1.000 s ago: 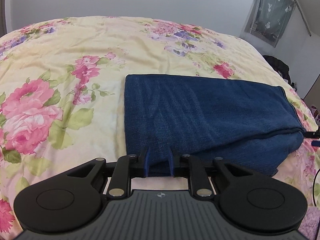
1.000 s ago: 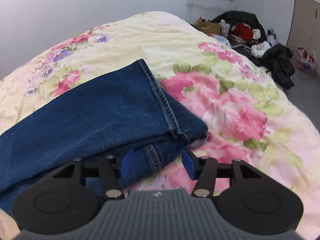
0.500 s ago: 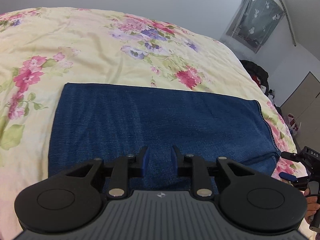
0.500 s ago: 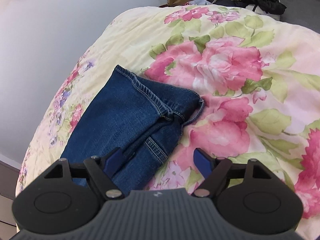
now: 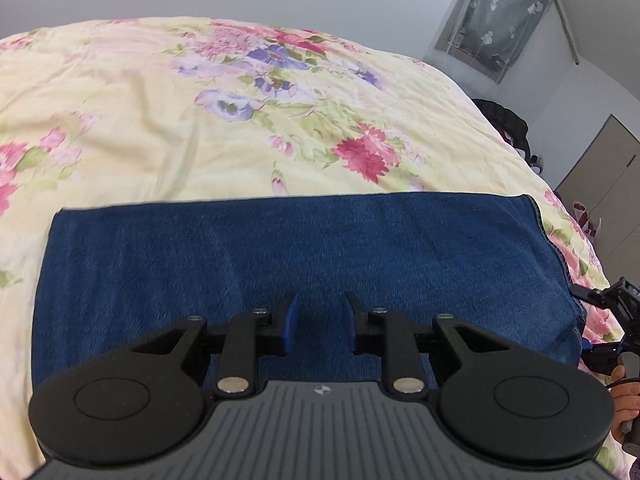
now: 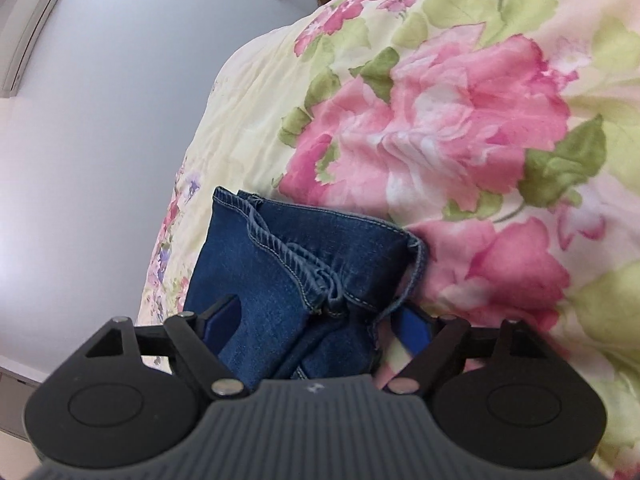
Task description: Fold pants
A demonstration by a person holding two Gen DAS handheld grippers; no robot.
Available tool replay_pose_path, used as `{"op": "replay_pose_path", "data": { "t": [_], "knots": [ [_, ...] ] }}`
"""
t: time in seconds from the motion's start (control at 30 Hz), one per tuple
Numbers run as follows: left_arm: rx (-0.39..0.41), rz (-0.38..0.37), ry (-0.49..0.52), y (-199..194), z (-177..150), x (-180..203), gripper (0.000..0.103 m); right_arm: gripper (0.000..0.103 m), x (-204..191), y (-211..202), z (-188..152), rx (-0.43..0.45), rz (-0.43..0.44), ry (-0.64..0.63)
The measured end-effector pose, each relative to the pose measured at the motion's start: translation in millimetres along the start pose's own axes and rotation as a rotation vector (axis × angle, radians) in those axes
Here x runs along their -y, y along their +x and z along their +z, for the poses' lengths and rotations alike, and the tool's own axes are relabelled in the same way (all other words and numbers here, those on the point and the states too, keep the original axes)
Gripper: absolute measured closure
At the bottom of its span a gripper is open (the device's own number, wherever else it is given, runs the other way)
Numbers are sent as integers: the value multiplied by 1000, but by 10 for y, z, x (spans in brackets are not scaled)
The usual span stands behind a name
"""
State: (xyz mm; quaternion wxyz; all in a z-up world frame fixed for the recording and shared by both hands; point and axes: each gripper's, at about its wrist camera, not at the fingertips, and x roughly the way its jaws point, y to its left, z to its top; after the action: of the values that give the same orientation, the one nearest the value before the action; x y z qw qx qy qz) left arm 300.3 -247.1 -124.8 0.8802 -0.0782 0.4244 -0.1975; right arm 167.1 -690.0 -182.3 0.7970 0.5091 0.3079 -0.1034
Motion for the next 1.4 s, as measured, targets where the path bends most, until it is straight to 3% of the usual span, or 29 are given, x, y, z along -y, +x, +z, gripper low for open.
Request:
{"op": "replay_pose_path", "data": {
  "t": [0.1,0.2,0.3,0.4,0.63,0.77,1.1,1.13,1.23,1.27,1.4],
  "knots": [
    [4,-11,41,96,99,37,75,53,-5,19,-11,23,-30,-35],
    [8,-42,44,232,249,52,75,74,59,-66,59,25,12,-20],
    [18,-61,72,425,394,124,75,80,-93,-185,100,37,34,-114],
    [2,-68,68,661,491,182,75,81,-278,-251,105,52,29,-206],
    [-16,-6,66,932,506,281,73,81,-381,-195,183,35,15,-236],
    [-27,15,67,728,441,375,73,82,-392,-212,172,33,-1,-227],
    [-98,52,206,196,-318,904,76,82,-530,-326,104,57,0,-225],
    [-108,60,217,163,-373,953,83,82,-549,-326,102,56,-7,-232],
    [-123,86,242,86,-508,1059,88,83,-606,-338,93,54,-19,-252],
    [-129,86,248,69,-536,1080,93,83,-626,-346,87,55,-21,-260],
    [-187,18,238,-12,-645,1105,93,83,-710,-385,58,67,-24,-277]
  ]
}}
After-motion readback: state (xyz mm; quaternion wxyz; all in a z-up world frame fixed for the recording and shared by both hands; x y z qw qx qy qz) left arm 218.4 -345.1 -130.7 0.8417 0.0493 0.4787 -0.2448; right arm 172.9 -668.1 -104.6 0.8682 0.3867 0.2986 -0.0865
